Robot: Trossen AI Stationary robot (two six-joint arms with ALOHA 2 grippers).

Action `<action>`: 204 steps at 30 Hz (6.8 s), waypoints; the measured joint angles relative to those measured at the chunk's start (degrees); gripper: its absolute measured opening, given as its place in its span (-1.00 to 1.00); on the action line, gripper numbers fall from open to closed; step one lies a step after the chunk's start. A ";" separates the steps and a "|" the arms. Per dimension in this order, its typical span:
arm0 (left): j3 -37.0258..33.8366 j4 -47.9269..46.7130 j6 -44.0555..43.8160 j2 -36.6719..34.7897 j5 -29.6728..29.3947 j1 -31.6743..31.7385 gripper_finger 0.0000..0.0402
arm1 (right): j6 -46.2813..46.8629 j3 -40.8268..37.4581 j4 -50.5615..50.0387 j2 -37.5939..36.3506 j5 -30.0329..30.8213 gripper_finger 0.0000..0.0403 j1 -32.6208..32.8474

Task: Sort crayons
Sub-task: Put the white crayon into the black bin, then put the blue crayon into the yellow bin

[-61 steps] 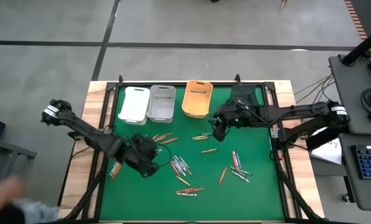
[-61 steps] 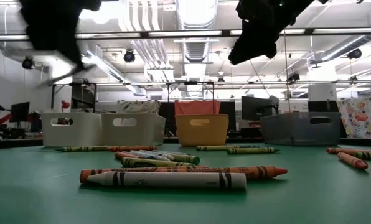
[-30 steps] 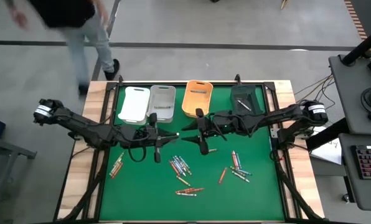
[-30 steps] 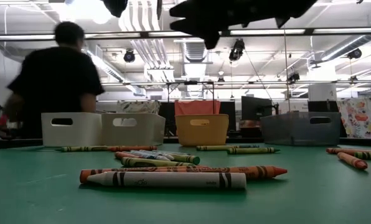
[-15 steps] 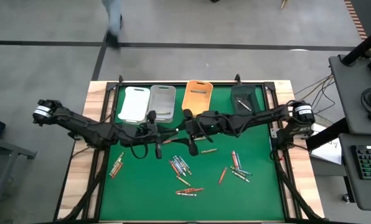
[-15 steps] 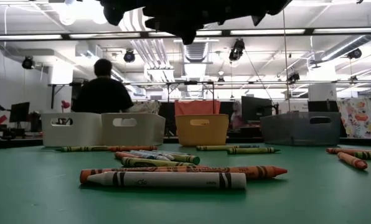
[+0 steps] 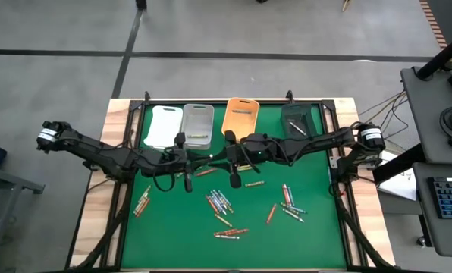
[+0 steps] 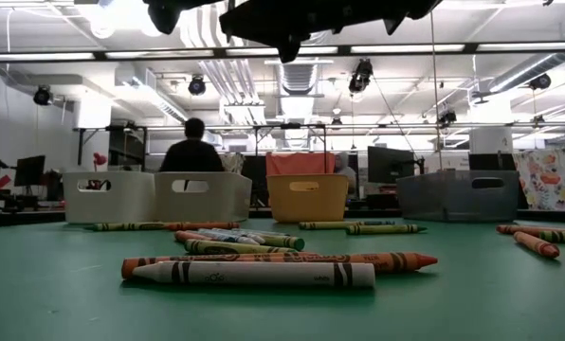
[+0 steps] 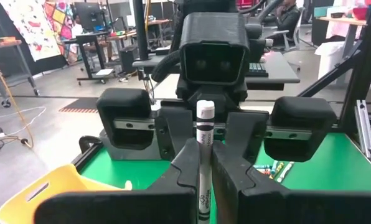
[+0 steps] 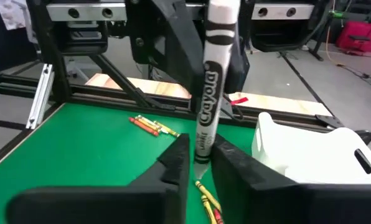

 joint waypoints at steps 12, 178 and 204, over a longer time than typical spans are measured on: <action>0.00 -0.82 0.22 -0.47 -0.03 0.00 -0.47 | 3.31 0.31 -3.72 -1.40 2.05 -0.92 -0.20; 1.84 -22.13 3.31 -5.96 -12.63 0.02 -0.14 | 128.02 -25.14 -93.98 -7.39 13.66 -0.94 -4.27; 1.84 -32.20 4.14 -10.52 -19.93 0.04 -0.14 | 158.33 -31.35 -89.83 -7.39 10.18 -0.94 -4.26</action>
